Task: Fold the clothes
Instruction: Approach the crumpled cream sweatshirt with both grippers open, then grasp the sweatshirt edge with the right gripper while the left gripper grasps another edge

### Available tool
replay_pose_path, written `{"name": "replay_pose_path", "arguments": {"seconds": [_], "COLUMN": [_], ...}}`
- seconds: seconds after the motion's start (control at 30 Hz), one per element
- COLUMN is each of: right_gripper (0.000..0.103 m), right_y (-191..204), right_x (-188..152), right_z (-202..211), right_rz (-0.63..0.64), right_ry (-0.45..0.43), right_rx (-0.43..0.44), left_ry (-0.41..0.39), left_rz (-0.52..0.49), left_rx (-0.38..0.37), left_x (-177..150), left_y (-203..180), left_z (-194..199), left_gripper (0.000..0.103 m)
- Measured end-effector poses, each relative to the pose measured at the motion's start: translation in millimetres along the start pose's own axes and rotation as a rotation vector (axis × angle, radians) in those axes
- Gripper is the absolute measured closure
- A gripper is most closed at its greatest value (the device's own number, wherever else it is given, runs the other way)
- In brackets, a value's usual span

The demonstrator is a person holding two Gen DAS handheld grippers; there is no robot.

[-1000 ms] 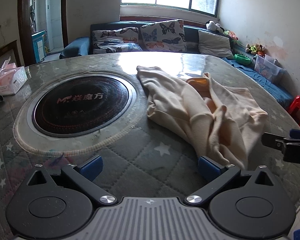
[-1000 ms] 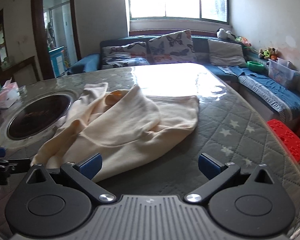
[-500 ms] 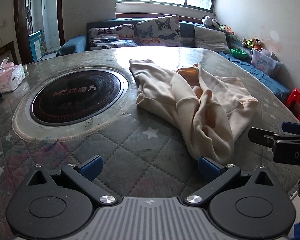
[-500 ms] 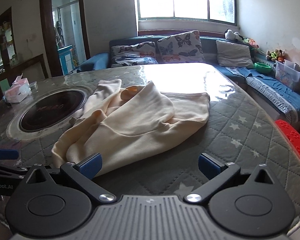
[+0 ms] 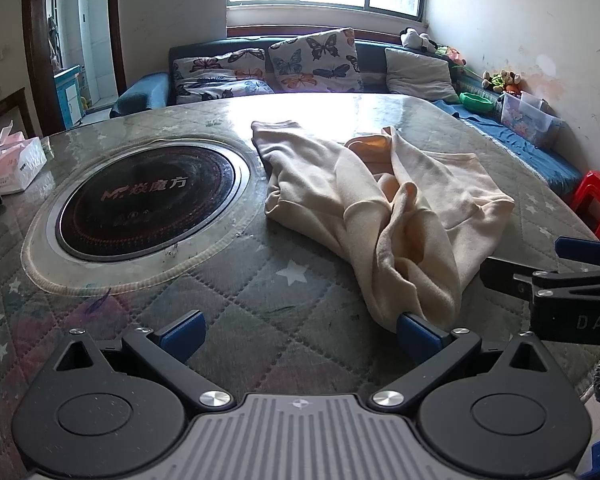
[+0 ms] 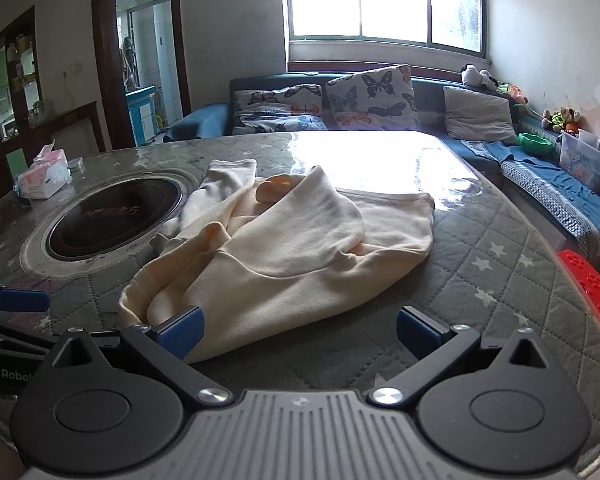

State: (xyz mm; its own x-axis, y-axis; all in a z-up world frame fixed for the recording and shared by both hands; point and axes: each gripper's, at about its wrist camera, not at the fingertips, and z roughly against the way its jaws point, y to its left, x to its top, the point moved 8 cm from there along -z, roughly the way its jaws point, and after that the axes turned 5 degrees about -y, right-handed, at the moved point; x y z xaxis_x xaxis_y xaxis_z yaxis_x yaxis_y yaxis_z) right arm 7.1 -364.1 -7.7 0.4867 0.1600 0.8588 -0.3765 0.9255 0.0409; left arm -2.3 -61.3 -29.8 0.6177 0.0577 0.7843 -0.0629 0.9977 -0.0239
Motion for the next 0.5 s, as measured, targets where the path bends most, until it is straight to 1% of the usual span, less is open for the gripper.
{"name": "replay_pose_path", "arguments": {"seconds": [0.5], "right_gripper": [0.000], "right_y": [-5.4], "right_x": [10.9], "right_z": [-16.2], "right_rz": [0.020], "right_ry": [0.008], "right_rx": [-0.007], "left_ry": [0.004], "left_rz": [-0.018], "left_rx": [0.002], "left_x": [16.3], "left_y": [-2.4], "left_z": [-13.4], "left_gripper": [0.000]}}
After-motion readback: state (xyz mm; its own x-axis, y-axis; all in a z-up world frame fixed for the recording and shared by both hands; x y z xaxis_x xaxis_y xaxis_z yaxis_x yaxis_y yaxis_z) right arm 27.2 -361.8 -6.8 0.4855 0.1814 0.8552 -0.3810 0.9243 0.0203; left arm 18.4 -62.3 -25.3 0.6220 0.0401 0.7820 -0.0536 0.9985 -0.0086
